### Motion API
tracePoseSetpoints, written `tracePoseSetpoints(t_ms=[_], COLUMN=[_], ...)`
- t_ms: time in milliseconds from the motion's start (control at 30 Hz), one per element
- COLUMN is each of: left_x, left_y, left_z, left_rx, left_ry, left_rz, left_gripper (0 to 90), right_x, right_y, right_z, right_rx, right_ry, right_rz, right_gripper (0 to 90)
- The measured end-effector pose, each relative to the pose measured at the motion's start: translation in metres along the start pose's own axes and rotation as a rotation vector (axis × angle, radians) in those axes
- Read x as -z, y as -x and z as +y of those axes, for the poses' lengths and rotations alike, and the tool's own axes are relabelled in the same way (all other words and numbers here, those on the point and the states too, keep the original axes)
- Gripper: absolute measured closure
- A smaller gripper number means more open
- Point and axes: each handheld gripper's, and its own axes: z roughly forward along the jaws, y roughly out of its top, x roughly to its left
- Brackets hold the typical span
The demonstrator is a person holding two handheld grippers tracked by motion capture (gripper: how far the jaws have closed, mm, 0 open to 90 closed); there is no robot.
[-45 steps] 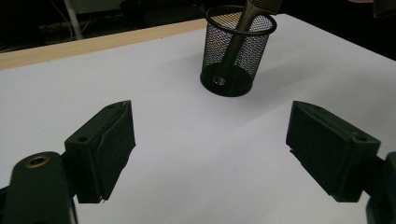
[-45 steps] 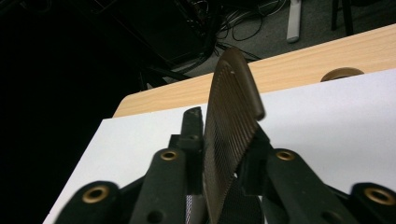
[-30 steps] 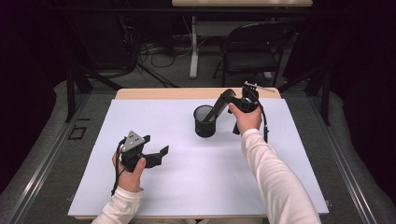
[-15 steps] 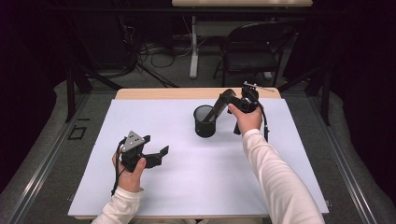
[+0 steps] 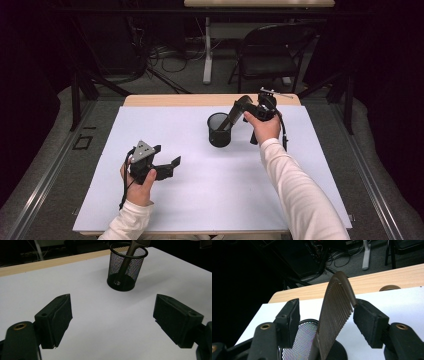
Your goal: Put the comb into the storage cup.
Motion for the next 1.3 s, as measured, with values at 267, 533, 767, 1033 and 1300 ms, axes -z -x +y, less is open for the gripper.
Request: tracePoseSetpoints(t_ms=[267,533,767,1033,1300], left_x=[0.000,0.001,0.001,0.001,0.001], left_y=[0.000,0.000,0.000,-0.001,0.000], left_z=[0.000,0.000,0.000,0.000,0.000], left_rx=[-0.001,0.001,0.001,0.010,0.010], left_ry=[0.000,0.003,0.004,0.007,0.008], left_rz=[0.002,0.002,0.001,0.001,0.001], left_gripper=[15.8,15.8,15.8,15.8,15.8], right_x=[0.002,0.007,0.016,0.027,0.034], right_y=[-0.002,-0.004,-0.003,-0.001,-0.002], right_z=[0.000,0.001,0.006,0.010,0.012], right_rx=[0.010,0.040,0.066,0.058,0.087], right_ry=[-0.002,-0.019,-0.018,-0.024,-0.015], right_rz=[0.004,-0.007,-0.020,-0.027,-0.024], right_gripper=[38.2,38.8,38.4,35.7,34.4])
